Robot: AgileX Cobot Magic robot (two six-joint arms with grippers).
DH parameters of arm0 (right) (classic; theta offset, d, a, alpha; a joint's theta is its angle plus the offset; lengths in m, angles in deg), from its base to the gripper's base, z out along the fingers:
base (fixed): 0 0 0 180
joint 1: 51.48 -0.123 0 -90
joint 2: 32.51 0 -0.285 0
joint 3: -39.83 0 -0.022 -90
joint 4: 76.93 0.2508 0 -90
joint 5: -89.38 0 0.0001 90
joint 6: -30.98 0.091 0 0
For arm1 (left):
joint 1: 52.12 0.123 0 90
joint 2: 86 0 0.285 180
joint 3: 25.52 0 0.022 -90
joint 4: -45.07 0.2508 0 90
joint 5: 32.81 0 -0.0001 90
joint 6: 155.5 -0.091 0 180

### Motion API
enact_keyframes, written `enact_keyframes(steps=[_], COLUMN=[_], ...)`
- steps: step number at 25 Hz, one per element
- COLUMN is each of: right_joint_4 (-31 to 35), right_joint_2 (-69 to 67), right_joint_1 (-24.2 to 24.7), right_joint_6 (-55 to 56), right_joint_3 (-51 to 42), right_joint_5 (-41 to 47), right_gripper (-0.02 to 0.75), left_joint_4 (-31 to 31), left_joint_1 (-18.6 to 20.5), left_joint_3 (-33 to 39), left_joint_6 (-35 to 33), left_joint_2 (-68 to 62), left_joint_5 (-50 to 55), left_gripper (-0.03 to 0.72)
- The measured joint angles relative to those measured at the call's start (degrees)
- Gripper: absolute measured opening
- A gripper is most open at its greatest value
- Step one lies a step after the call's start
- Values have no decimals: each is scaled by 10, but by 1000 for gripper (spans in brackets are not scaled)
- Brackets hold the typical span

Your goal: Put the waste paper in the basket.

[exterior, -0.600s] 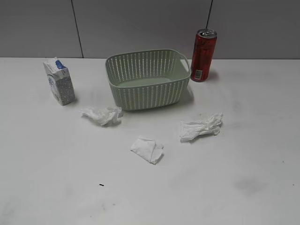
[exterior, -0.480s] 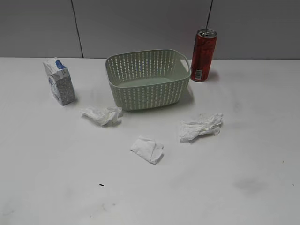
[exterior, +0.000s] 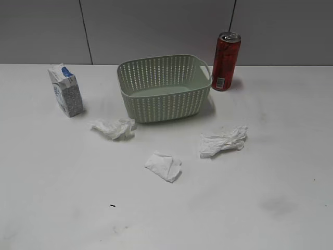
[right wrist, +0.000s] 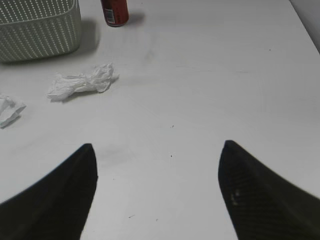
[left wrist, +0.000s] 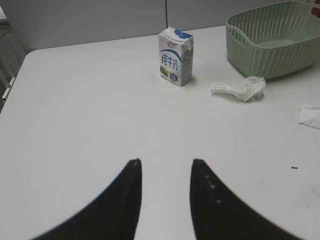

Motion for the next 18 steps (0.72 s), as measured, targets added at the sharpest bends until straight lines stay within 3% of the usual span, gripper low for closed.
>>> enact_keyframes(steps=[18], right_joint_4=[0], right_joint_2=[0], right_joint_1=[0], right_joint_6=[0], right_joint_3=[0], right_joint_5=[0], right_gripper=[571], left_joint_4=[-1], left_joint_1=[0], left_joint_3=[0], left_joint_6=[0], left_joint_2=[0], left_joint_5=[0], left_gripper=[237])
